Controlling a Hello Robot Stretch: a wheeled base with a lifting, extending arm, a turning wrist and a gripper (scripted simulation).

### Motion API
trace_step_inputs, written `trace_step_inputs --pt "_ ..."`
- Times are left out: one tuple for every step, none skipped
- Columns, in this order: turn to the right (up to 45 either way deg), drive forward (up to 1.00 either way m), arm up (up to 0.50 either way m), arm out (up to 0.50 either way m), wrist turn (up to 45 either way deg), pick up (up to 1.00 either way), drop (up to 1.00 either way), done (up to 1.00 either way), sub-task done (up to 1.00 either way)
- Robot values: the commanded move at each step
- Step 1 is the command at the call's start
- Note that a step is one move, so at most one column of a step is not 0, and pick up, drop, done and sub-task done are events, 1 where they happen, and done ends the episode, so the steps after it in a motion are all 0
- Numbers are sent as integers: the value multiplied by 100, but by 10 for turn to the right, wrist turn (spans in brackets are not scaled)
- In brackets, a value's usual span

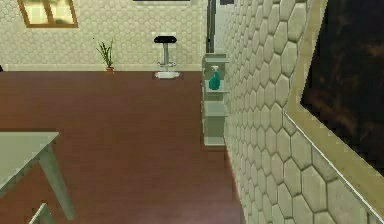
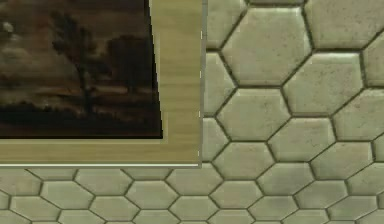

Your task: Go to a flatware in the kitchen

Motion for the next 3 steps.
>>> trace_step_inputs --pt "0 75 0 0 0 0 0 0 0" --pt "-450 0 0 0 0 0 0 0 0" --pt "-240 0 0 0 0 0 0 0 0"
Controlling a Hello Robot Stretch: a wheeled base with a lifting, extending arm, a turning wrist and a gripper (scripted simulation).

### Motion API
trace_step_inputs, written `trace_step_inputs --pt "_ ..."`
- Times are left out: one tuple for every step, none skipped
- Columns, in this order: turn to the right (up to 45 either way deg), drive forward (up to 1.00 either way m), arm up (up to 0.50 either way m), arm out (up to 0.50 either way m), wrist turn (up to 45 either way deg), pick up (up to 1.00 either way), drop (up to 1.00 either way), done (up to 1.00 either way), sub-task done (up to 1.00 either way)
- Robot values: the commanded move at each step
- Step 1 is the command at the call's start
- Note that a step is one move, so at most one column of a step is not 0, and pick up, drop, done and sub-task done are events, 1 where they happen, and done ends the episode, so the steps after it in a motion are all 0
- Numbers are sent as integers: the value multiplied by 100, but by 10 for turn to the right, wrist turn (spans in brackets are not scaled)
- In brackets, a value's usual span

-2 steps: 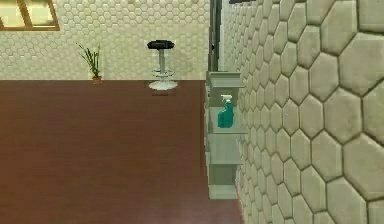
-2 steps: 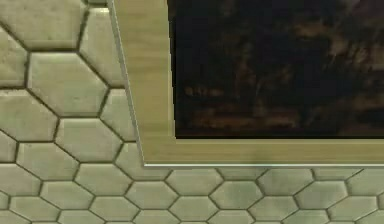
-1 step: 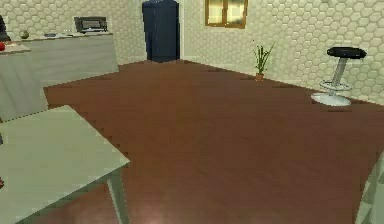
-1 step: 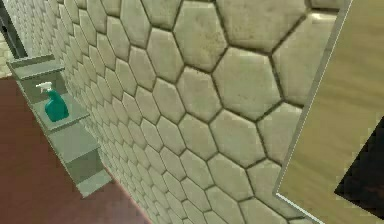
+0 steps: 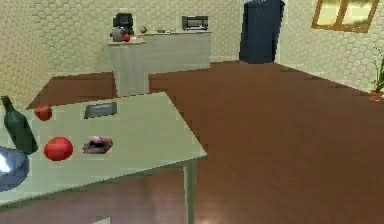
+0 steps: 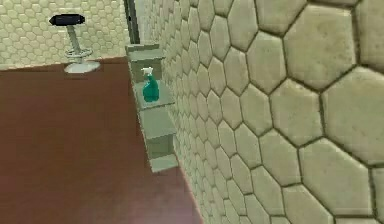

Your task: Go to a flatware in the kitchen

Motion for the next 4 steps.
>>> trace_step_inputs --pt "0 20 0 0 0 0 0 0 0" --pt "450 0 0 0 0 0 0 0 0" --pt "450 0 0 0 0 0 0 0 0" --pt "360 0 0 0 0 0 0 0 0"
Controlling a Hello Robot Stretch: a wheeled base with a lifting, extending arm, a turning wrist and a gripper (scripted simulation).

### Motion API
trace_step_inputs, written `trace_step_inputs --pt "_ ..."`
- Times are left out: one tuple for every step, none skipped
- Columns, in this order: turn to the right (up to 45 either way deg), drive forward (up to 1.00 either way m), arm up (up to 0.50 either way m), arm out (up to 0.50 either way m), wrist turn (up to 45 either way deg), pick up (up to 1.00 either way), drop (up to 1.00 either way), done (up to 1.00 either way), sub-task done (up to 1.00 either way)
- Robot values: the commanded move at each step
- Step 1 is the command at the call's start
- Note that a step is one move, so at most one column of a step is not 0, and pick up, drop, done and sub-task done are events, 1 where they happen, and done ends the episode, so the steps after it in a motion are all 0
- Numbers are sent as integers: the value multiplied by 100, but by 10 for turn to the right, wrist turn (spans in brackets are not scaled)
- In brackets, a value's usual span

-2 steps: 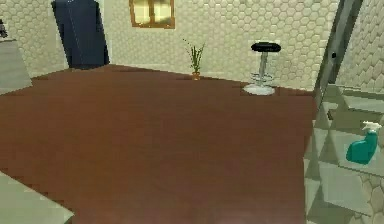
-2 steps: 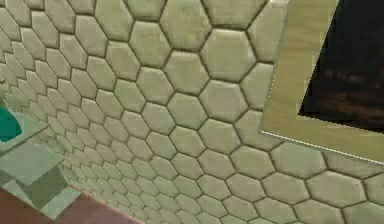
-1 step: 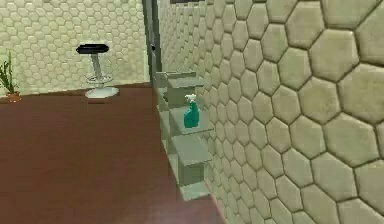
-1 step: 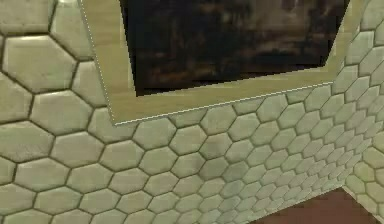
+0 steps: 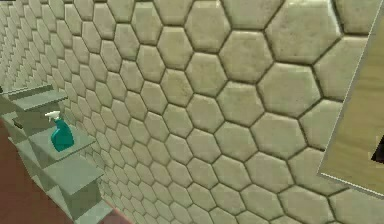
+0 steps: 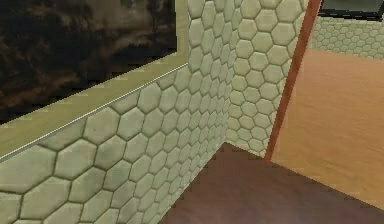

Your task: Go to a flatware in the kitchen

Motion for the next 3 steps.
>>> trace_step_inputs --pt "0 5 0 0 0 0 0 0 0" --pt "-450 0 0 0 0 0 0 0 0" --pt "-390 0 0 0 0 0 0 0 0"
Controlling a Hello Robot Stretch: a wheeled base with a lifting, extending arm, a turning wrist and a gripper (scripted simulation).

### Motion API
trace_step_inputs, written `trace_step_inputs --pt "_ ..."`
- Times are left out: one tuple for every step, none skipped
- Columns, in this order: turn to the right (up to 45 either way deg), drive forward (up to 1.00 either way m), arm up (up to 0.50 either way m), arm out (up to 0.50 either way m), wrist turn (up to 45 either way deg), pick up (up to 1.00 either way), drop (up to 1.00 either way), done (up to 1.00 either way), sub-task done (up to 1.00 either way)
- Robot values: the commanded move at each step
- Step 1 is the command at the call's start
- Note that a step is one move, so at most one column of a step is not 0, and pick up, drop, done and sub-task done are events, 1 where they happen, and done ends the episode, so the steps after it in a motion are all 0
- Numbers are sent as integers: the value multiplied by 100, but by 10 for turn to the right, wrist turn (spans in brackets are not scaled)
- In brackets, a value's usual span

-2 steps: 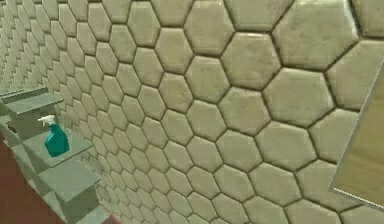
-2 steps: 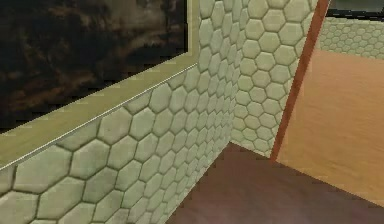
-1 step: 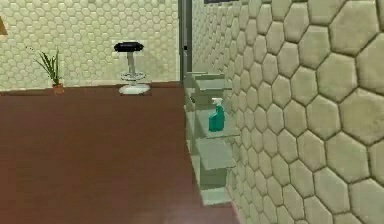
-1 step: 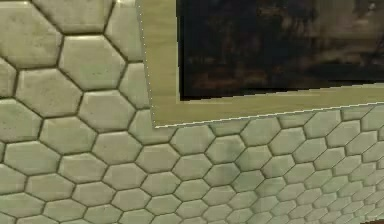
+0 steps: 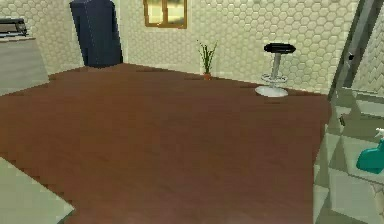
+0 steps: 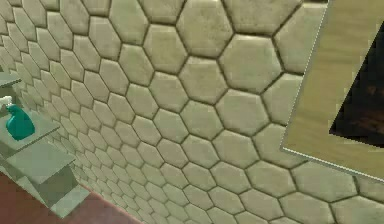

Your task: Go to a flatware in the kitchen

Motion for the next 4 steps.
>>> trace_step_inputs --pt "0 90 0 0 0 0 0 0 0" --pt "-390 0 0 0 0 0 0 0 0" --pt "0 5 0 0 0 0 0 0 0" --pt "-210 0 0 0 0 0 0 0 0"
